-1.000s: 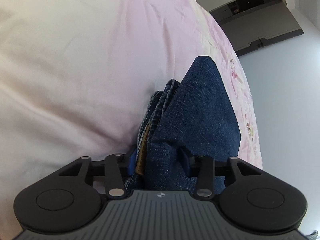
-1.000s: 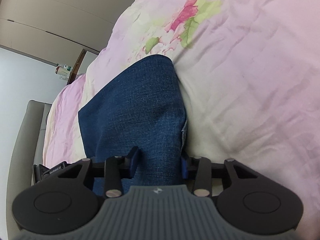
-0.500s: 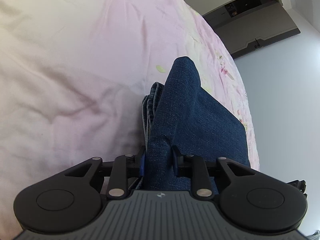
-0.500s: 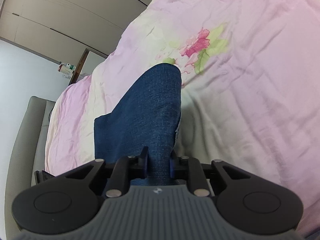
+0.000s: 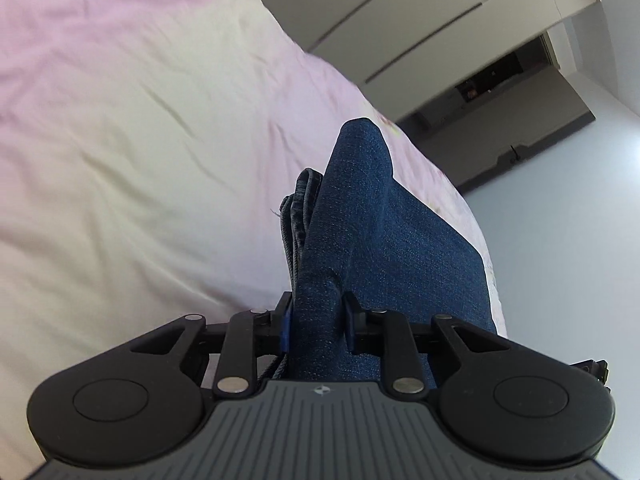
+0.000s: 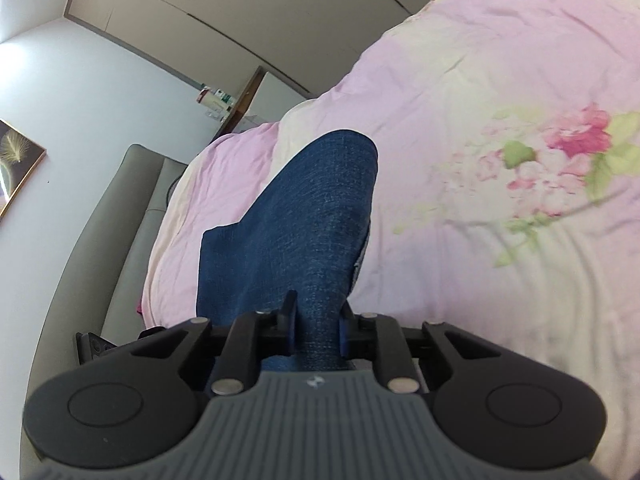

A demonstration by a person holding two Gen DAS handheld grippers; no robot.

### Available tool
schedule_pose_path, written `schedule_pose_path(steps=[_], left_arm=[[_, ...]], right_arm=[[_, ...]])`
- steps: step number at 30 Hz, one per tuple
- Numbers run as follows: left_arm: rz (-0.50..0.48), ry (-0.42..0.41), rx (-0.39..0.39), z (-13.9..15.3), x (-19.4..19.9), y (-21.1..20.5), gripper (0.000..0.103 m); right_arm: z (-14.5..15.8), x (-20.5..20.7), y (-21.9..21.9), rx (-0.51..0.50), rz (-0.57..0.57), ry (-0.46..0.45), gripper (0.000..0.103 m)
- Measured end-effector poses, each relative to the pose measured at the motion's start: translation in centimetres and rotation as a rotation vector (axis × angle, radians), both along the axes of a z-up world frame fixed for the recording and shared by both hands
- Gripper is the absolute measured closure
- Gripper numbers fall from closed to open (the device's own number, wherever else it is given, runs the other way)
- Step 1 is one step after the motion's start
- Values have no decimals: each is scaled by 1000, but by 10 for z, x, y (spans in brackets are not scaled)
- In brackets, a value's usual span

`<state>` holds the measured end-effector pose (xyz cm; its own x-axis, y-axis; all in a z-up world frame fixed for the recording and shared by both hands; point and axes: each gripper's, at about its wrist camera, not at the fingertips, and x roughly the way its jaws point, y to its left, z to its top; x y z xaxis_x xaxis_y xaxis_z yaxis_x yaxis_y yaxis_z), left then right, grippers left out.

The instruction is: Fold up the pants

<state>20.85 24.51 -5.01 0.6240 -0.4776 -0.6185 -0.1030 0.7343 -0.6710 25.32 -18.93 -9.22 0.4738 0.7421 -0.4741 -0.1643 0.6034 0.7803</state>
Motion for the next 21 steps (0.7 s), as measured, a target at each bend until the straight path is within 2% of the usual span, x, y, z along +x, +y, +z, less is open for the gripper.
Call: schedule_pose_path(steps=[4,8,15,21], left_arm=[[63,5,33,5,7,36,77],[107,22,54,-6,19,63,77],[144,73,73,-49,43,95,76],[150,116,57,-99,46,107,75]], right_arm=[[-3,27,47,36,60,-10,89],[-18,55,90,49,109,4,89],[-61,97,135,17,148,41,89],[-114,115,155,-33,157,102,88]])
